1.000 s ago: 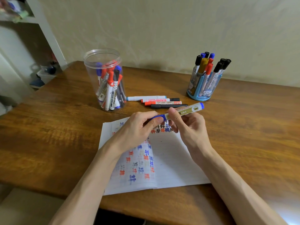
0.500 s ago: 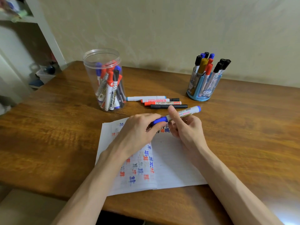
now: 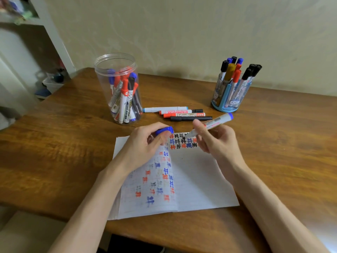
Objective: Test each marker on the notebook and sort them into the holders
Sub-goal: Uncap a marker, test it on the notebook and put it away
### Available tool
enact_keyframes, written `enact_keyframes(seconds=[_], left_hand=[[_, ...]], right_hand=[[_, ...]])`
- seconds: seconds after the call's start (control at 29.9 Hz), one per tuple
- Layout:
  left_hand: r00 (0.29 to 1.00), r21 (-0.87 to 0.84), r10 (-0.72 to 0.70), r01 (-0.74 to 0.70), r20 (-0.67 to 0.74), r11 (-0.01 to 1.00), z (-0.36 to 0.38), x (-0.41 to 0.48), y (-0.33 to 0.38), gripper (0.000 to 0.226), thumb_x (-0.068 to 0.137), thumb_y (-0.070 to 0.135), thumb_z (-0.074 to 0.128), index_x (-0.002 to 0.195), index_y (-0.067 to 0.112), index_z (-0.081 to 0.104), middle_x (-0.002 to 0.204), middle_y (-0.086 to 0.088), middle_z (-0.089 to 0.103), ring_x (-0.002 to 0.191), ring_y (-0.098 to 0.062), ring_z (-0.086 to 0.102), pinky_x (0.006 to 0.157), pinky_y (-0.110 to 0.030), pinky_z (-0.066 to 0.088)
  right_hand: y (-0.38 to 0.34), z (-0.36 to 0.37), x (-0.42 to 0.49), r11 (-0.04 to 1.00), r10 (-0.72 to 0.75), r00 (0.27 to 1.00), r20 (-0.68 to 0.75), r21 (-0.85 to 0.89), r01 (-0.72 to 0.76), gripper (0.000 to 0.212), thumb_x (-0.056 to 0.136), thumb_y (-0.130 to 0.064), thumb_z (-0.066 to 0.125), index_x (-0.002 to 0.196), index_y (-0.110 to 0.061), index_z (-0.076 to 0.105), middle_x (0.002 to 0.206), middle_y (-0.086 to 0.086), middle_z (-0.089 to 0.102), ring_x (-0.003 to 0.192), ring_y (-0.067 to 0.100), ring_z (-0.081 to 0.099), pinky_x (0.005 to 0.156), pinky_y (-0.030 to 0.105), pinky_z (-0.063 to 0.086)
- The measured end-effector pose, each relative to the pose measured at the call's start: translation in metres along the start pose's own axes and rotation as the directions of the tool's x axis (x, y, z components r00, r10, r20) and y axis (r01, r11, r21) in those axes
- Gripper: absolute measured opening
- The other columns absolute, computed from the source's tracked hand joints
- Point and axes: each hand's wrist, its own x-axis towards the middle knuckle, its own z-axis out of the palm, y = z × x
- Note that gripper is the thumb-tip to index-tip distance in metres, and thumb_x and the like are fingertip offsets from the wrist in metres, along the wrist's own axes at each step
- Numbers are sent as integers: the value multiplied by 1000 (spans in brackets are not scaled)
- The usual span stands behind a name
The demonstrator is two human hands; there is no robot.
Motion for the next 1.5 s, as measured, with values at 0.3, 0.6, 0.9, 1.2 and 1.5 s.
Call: enact_keyframes(seconds=[0.3, 0.6, 0.9, 1.2, 1.5], left_hand=[[995, 142, -84, 77, 48, 987, -6, -3, -10, 24, 102, 46, 50, 115, 34, 65, 96, 20, 67, 92, -1, 66, 71, -15, 51], [998, 179, -50, 43, 36, 983, -4, -4, -15, 25, 102, 44, 51, 120, 33, 65, 104, 19, 68, 99, 2, 62, 80, -24, 55], [998, 186, -45, 39, 31, 982, -3, -4, -14, 23, 102, 44, 51, 120, 35, 64, 101, 22, 66, 98, 3, 62, 78, -19, 53], [998, 173, -47, 40, 37, 984, -3, -4, -15, 24, 102, 43, 51, 119, 32, 65, 99, 21, 66, 97, 1, 62, 78, -20, 52], [998, 181, -53, 46, 37, 982, -3, -4, -16, 28, 101, 47, 49, 120, 33, 64, 102, 20, 66, 98, 2, 62, 77, -19, 51]], right_hand=[[15, 27, -1, 963, -9, 995, -102, -269, -19, 6, 92, -24, 78, 87, -21, 76, 82, -12, 79, 81, 1, 75, 70, 17, 57], [23, 29, -2, 904, -120, 992, -45, -419, 90, 14, 91, -26, 77, 78, -27, 73, 77, -12, 77, 74, 1, 74, 70, 24, 60], [22, 33, -3, 875, -138, 990, -40, -473, 103, 14, 92, -29, 76, 84, -18, 75, 79, -9, 77, 73, 5, 73, 66, 28, 60], [24, 28, -3, 910, -143, 989, -48, -400, 112, 15, 91, -23, 76, 77, -20, 74, 76, -10, 77, 75, 7, 74, 74, 37, 62], [24, 31, -4, 878, -180, 984, -3, -452, 159, 16, 92, -21, 75, 79, -16, 68, 70, -8, 70, 66, 3, 67, 58, 18, 50]])
